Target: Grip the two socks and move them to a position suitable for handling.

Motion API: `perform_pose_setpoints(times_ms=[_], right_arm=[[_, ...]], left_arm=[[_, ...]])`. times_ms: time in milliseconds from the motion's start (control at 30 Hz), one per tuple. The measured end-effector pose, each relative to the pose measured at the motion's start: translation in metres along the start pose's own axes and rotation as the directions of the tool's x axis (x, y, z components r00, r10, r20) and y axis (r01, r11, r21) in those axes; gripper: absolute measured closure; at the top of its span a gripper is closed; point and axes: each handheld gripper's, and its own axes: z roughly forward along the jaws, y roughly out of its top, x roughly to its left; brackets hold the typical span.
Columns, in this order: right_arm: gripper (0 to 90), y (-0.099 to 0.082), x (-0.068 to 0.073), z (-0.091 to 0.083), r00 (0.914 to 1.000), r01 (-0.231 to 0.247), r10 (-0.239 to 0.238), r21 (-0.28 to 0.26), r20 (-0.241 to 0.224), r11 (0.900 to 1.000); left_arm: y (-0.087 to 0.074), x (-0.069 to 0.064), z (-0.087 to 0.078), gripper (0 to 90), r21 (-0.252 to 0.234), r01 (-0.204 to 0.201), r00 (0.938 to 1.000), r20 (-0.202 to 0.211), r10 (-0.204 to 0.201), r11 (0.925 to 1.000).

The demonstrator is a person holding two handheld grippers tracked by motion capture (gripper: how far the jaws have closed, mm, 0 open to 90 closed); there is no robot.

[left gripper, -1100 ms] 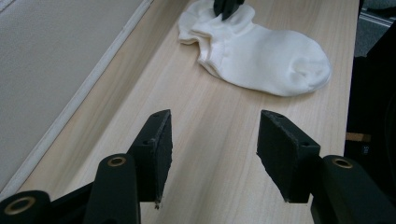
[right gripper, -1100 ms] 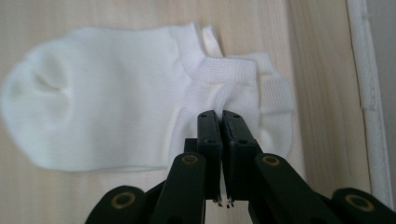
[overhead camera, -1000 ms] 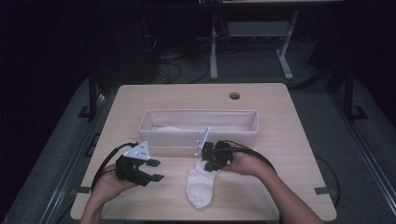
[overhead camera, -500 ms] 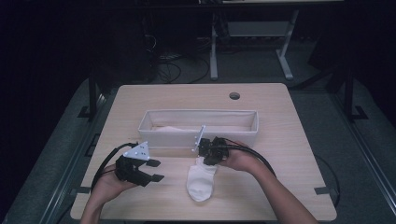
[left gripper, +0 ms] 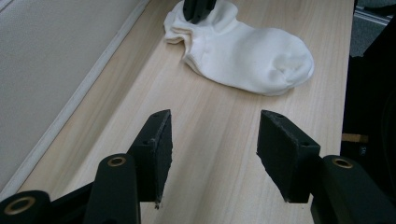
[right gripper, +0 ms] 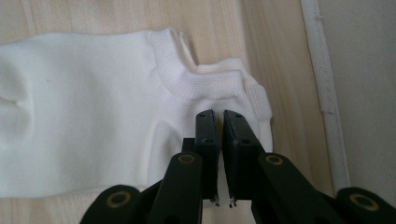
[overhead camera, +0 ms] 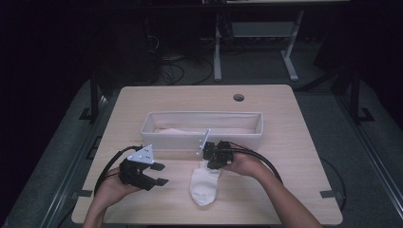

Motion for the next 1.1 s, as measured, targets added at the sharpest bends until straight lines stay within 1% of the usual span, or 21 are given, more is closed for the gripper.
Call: perform_pose_setpoints(times_ms=[33, 133, 167, 200, 233, 267, 300, 367, 400, 500, 567, 600, 733, 800, 867, 967, 1100], right_arm=[[83.6, 0.0, 0.001, -0.002, 1.0, -0.004, 0.004, -0.002, 0.004, 1.0], [83.4, -0.001, 0.005, -0.011, 0.9999, 0.008, -0.008, -0.026, 0.01, 0.9996], [83.4, -0.002, 0.009, -0.016, 0.9999, 0.007, -0.007, -0.045, 0.007, 0.9989], [83.3, -0.003, 0.011, -0.019, 0.9999, 0.011, -0.01, -0.065, 0.002, 0.9978], [83.4, -0.004, 0.014, -0.022, 0.9999, -0.001, 0.0, -0.082, -0.017, 0.9967], [83.4, -0.005, 0.02, -0.024, 0.9997, 0.004, -0.006, -0.093, -0.025, 0.9957], [83.3, -0.006, 0.023, -0.024, 0.9996, 0.013, -0.016, -0.096, -0.025, 0.9953], [83.3, -0.007, 0.033, -0.023, 0.9985, 0.026, -0.031, -0.103, -0.046, 0.9943], [83.3, -0.007, 0.04, -0.021, 0.9978, 0.035, -0.04, -0.097, -0.052, 0.9947], [82.4, -0.006, 0.054, -0.017, 0.9955, 0.061, -0.068, -0.1, -0.067, 0.9932], [82.5, -0.005, 0.061, -0.015, 0.9927, 0.077, -0.087, -0.11, -0.084, 0.991], [82.4, -0.005, 0.063, -0.013, 0.9921, 0.086, -0.094, -0.106, -0.082, 0.9907], [82.5, -0.004, 0.067, -0.004, 0.9898, 0.101, -0.109, -0.091, -0.091, 0.9908], [82.6, -0.006, 0.068, 0.0, 0.9884, 0.102, -0.112, -0.093, -0.103, 0.9904], [82.5, -0.008, 0.069, 0.001, 0.9889, 0.098, -0.109, -0.103, -0.102, 0.9899], [80.8, -0.011, 0.07, -0.002, 0.9899, 0.097, -0.107, -0.109, -0.093, 0.9894], [80.9, -0.013, 0.076, -0.014, 0.989, 0.105, -0.118, -0.14, -0.088, 0.9846]], left_arm=[[0.0, 0.0, 0.0, 44.9, 0.003, -0.001, 1.0, 0.001, 0.001, 1.0], [0.001, 0.0, 0.002, 45.0, 0.004, -0.005, 1.0, 0.004, 0.005, 1.0], [0.001, 0.0, 0.002, 45.0, 0.006, -0.006, 1.0, 0.003, 0.006, 1.0], [0.001, -0.001, 0.002, 45.0, 0.008, -0.009, 1.0, 0.004, 0.009, 0.9999], [0.002, -0.001, 0.002, 45.0, 0.012, -0.012, 0.9999, 0.005, 0.012, 0.9999], [0.002, -0.001, 0.002, 45.1, 0.009, -0.009, 0.9999, 0.005, 0.009, 0.9999], [0.002, -0.001, 0.002, 45.1, 0.009, -0.01, 0.9999, 0.006, 0.01, 0.9999], [0.002, -0.002, 0.003, 45.1, 0.016, -0.01, 0.9999, 0.005, 0.01, 0.9998], [0.003, -0.002, 0.004, 45.1, 0.017, -0.011, 0.9999, 0.007, 0.01, 0.9998], [0.002, -0.002, 0.005, 45.1, 0.016, -0.01, 0.9999, 0.009, 0.009, 0.9998], [0.003, -0.002, 0.005, 45.3, 0.018, -0.01, 0.9999, 0.011, 0.01, 0.9998], [0.003, -0.002, 0.005, 45.3, 0.018, -0.014, 0.9998, 0.011, 0.014, 0.9997], [0.004, -0.003, 0.006, 45.4, 0.018, -0.015, 0.9998, 0.013, 0.014, 0.9997], [0.004, -0.004, 0.006, 45.4, 0.019, -0.015, 0.9998, 0.015, 0.015, 0.9997], [0.005, -0.004, 0.008, 45.4, 0.021, -0.017, 0.9997, 0.018, 0.017, 0.9996], [0.006, -0.005, 0.009, 45.3, 0.027, -0.022, 0.9995, 0.022, 0.021, 0.9994], [0.007, -0.005, 0.011, 45.3, 0.03, -0.023, 0.9995, 0.024, 0.022, 0.9993]])
